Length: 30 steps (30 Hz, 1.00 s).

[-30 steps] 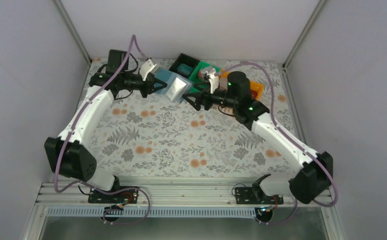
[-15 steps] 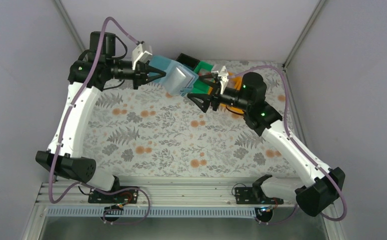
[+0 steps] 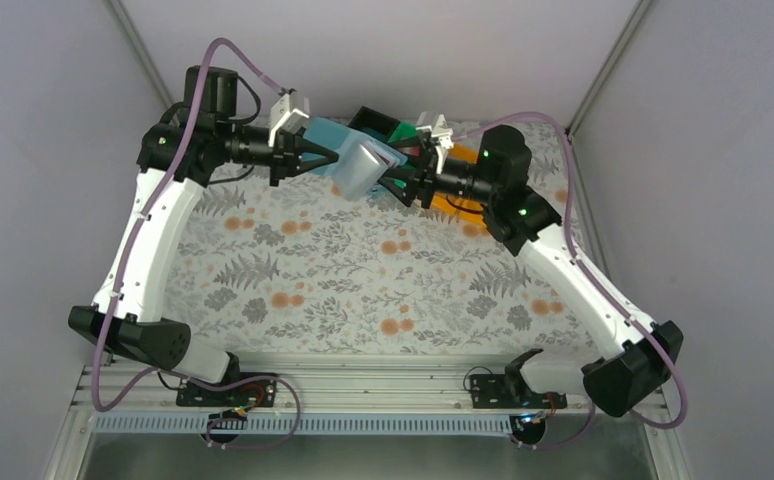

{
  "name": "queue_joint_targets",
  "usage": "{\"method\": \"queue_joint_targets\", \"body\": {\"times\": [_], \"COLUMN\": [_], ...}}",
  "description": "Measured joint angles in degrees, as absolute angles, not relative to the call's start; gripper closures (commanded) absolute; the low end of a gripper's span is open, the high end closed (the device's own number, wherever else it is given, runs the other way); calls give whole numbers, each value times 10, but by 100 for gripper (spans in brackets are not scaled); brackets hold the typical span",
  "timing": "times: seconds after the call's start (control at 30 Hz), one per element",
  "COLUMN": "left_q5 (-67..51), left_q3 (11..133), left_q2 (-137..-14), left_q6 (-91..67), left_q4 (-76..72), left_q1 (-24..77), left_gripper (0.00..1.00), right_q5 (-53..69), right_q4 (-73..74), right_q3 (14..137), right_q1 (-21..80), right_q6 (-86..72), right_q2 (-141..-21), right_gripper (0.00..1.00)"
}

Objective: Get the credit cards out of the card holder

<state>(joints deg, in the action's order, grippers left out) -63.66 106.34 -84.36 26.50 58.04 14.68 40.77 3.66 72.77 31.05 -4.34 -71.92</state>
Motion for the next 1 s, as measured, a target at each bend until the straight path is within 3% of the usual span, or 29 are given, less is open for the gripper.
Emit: {"method": "queue_joint_targets", "body": {"times": [0.17, 0.3, 0.4, 0.5, 0.53, 0.57, 0.67, 0.7, 1.0], "left_q5": [-636, -632, -622, -593, -583, -567, -527, -513, -326], "left_q3": [1058, 1048, 1041, 1033, 1032, 1030, 1024, 1021, 999], "left_q2": [-843, -843, -842, -842, -842, -842, -842, -842, -843], "left_q6": [265, 263, 258, 244, 238, 232, 218, 216, 233], "left_q4": [580, 579, 572, 555, 550, 544, 526, 522, 504], "left_q1": [160, 168, 173, 174, 173, 173, 177, 181, 260], "left_gripper": [98, 98, 98, 96, 87, 72, 16, 3, 0], "right_q5": [422, 430, 436, 433, 424, 413, 378, 363, 184], "right_q4": [37, 33, 27, 28, 33, 40, 60, 70, 156], "right_q3": [737, 742, 749, 761, 767, 776, 799, 808, 857], "right_q1": [316, 325, 335, 346, 347, 348, 354, 357, 382], "right_q6": [-49, -55, -69, -84, -94, -103, -132, -146, -263], "right_q2": [-743, -749, -757, -770, -777, -786, -808, -815, -865], "right_gripper": [39, 64, 91, 96, 96, 96, 96, 96, 96]}}
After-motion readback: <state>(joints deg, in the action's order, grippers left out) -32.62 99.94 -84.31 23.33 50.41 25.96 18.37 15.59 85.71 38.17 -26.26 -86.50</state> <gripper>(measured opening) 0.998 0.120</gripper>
